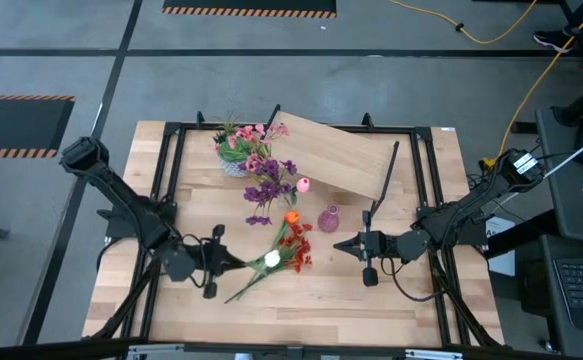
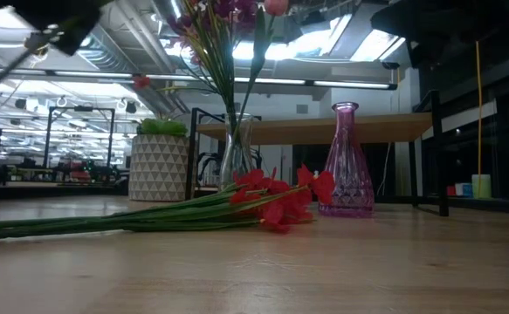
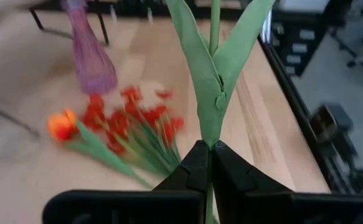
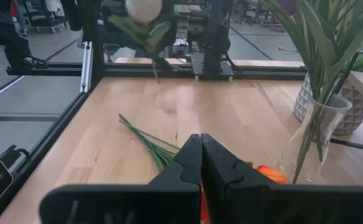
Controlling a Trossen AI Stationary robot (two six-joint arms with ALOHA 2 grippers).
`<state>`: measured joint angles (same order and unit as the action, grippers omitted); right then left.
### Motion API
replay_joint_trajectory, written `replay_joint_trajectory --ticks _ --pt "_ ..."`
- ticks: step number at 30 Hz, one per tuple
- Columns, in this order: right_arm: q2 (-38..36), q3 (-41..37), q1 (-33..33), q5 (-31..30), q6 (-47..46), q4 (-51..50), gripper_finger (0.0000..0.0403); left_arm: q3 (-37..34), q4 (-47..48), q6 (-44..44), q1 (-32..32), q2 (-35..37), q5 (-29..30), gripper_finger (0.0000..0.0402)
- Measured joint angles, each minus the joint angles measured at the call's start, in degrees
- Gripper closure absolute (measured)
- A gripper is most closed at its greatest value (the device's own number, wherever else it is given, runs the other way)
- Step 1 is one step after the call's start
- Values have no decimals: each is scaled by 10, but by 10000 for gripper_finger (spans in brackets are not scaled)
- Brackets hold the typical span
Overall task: Pick and place flowers into a vace then onto a shelf
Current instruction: Put the white tulip into the purple vase
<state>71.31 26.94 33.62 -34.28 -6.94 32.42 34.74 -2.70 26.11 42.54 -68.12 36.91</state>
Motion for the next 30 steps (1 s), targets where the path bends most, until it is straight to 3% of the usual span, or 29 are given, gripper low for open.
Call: replay_joint_trajectory --ticks 9,18,25,30 --pt "0 0 57 1 81 71 402 0 -126 -143 -46 0 -57 398" --pt "0 0 87 0 114 99 402 0 -149 -158 -45 -47 -87 398" --pt "0 0 80 0 94 100 402 0 -251 -213 -44 -105 -128 398" --pt "0 0 79 0 85 101 402 0 -291 -234 -45 -111 -127 398"
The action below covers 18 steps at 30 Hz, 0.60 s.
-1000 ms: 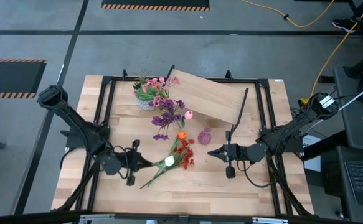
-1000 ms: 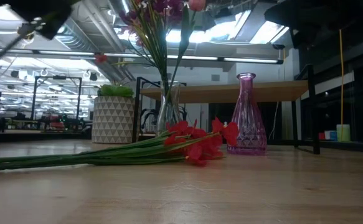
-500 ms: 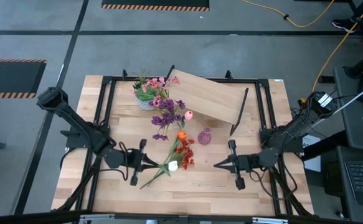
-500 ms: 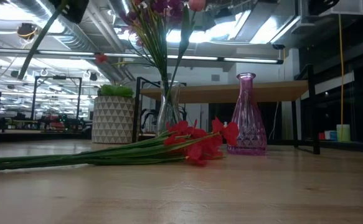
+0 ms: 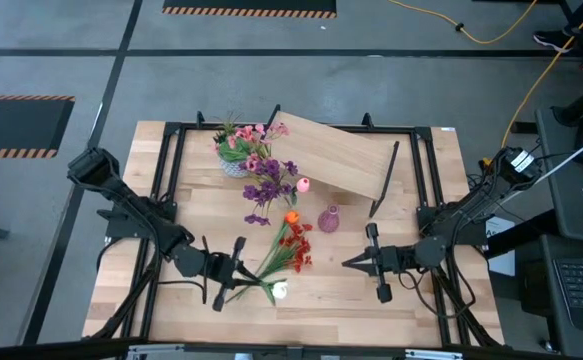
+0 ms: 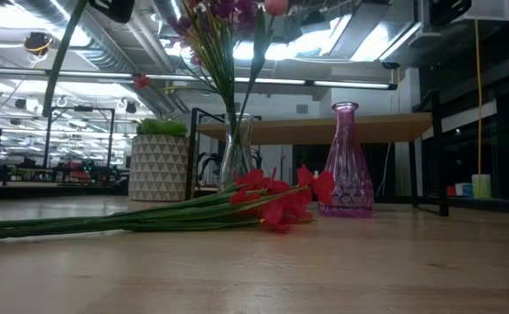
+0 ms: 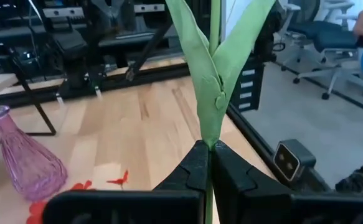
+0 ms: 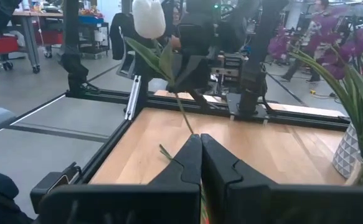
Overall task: Pick and place flowers into a vace then onto a shelf
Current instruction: Put the white tulip into the purple vase
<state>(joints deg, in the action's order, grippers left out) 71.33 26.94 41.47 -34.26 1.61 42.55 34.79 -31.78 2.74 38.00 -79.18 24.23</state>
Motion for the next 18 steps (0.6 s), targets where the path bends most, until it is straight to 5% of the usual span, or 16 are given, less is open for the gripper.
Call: replay_joint_trajectory --ticks 6,18 --pt "18 8 -4 0 2 27 402 0 -12 1 -19 0 1 398" --pt "164 134 -60 0 51 27 375 0 -63 -4 -80 0 -33 398"
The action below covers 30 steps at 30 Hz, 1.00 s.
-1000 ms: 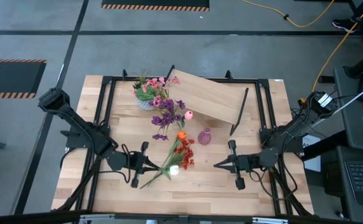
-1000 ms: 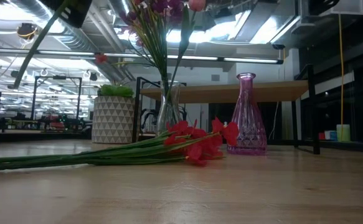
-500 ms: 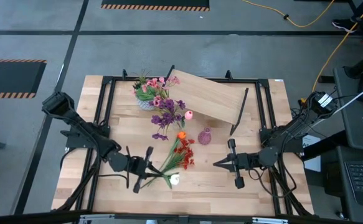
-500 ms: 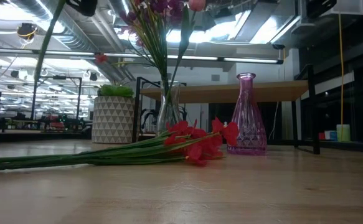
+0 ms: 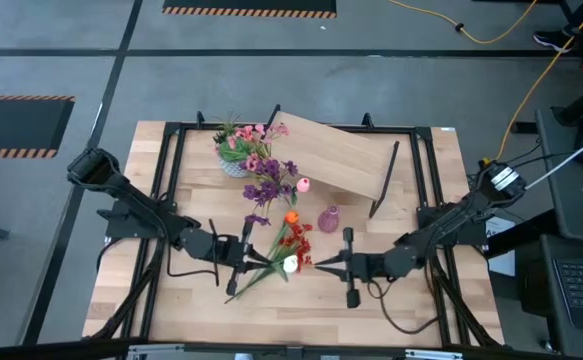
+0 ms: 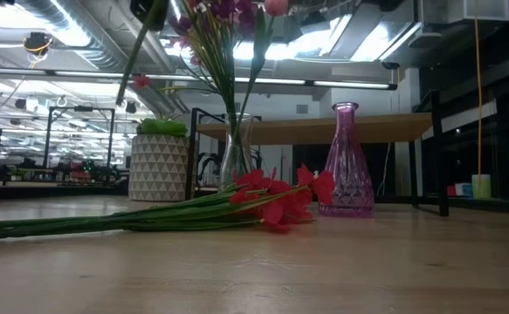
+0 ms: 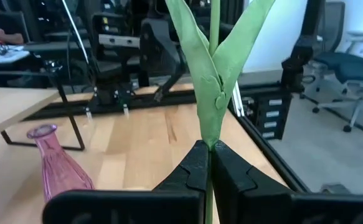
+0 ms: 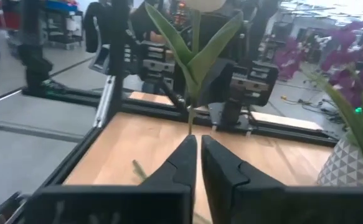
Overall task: Pick and place flowers into a vace then onto a shelf
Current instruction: Put the white tulip into the purple vase
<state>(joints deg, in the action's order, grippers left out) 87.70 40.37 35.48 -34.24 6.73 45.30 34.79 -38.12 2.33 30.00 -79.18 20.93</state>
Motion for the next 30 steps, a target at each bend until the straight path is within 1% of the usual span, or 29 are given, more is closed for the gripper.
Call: replay_joint_trajectory --ticks 4,13,17,19,21,24,30 --pt "25 32 -16 -1 13 1 338 0 -11 -2 -10 0 -1 398" --pt "77 89 -45 0 28 2 226 0 -11 -25 -17 0 -1 398" --pt "88 103 -55 0 22 10 192 0 -13 -27 -17 0 4 398" --pt "92 106 -61 11 10 23 180 0 -18 -35 -17 0 15 398" --pt "96 107 -67 35 10 40 171 0 -25 -42 -17 0 24 398" --pt "104 107 -76 76 10 62 165 0 -47 -57 -17 0 23 398" --pt "105 106 -88 87 11 74 164 0 -50 -61 -17 0 24 398"
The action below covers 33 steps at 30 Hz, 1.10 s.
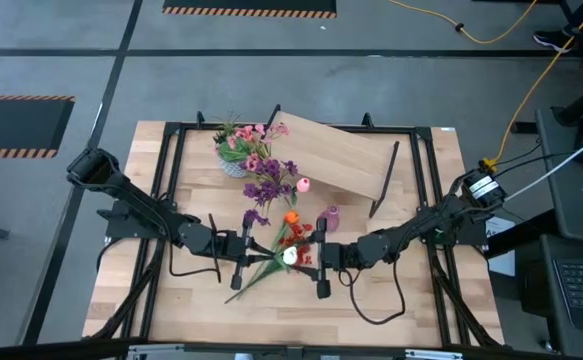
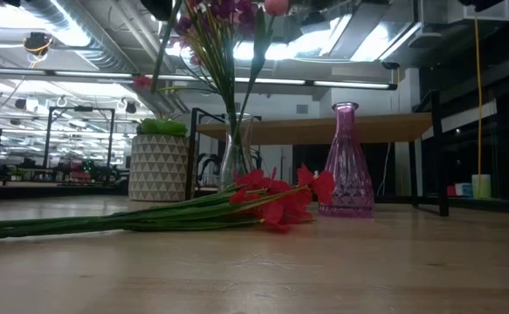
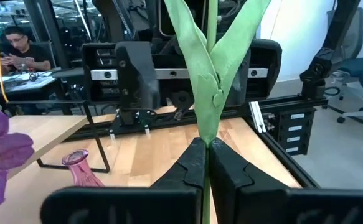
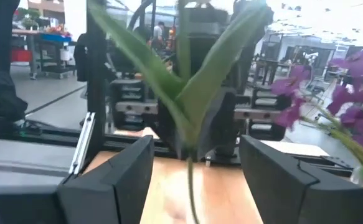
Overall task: Pick and place flowers into a vace then onto a shelf
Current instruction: Put the white tulip into the purple vase
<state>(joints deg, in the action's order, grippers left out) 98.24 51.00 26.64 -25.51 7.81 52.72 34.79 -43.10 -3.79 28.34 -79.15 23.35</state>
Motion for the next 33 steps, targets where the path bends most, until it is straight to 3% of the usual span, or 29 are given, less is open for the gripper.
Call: replay_joint_trajectory --ticks 10,22,33 --pt "31 0 -26 50 -17 58 164 0 -8 1 -11 0 1 398" --pt "43 8 -33 53 2 79 165 0 -71 5 -38 -52 -9 398" --pt "43 11 -34 53 2 56 206 0 -111 -24 -31 -59 -25 398"
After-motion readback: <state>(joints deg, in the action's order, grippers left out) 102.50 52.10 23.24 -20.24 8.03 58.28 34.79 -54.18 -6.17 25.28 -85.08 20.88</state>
